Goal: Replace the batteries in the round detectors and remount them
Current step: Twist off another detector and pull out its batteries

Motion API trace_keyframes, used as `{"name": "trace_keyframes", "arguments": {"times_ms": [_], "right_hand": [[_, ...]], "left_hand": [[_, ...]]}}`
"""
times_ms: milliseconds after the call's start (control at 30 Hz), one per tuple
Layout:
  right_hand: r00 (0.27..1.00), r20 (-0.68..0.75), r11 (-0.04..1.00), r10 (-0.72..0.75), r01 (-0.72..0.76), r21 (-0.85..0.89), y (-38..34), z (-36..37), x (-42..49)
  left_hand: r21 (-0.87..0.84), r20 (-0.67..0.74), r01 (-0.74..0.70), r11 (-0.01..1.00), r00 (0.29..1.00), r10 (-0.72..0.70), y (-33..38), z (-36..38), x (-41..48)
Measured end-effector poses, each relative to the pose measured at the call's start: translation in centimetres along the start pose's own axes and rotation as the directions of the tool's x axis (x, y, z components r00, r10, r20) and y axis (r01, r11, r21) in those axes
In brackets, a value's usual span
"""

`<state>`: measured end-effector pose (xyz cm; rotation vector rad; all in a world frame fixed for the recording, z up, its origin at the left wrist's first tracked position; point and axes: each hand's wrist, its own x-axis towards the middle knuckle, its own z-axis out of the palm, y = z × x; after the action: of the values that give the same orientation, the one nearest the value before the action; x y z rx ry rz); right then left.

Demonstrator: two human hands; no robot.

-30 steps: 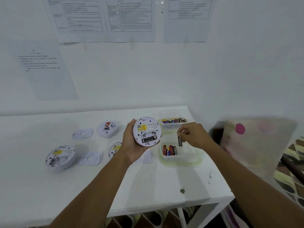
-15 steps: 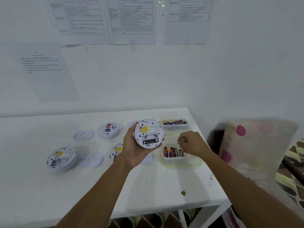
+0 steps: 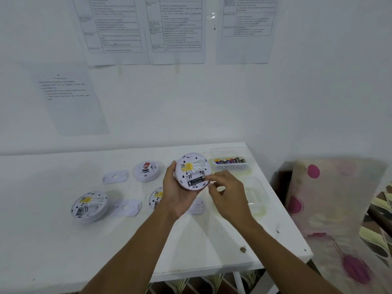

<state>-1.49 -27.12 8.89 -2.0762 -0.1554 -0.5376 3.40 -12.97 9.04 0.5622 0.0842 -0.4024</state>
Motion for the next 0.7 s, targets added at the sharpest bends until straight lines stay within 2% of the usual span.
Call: {"name": "trace_keyframes", "arguments": {"times_ms": [133, 333, 467, 700], "right_hand": [[0.988, -0.042, 0.981, 0.15, -0.143, 0.131, -1.1, 0.9, -0.5], [0.935, 0.065, 0.889, 0.349, -0.352, 0.293, -1.1, 1.3, -0.1], [0.939, 0.037, 0.892, 0.341, -0.336, 0.301, -1.2, 1.3, 0.3], [0.978, -0.041, 0.944, 0.203, -0.184, 0.275, -2.0, 1.0, 0.8]], "left_hand": [[0.072, -0.023, -0.063, 0.995, 0.998, 0.065, -0.2, -0.2, 0.1], [0.155, -0.051, -0.112, 0.982, 0.991, 0.121, -0.3, -0.2, 0.0], [0.166, -0.06, -0.119, 0.979, 0.99, 0.131, -0.1, -0.5, 0.1], [0.195, -0.046, -0.073, 0.978, 0.995, 0.083, -0.5, -0.8, 0.5]]}}
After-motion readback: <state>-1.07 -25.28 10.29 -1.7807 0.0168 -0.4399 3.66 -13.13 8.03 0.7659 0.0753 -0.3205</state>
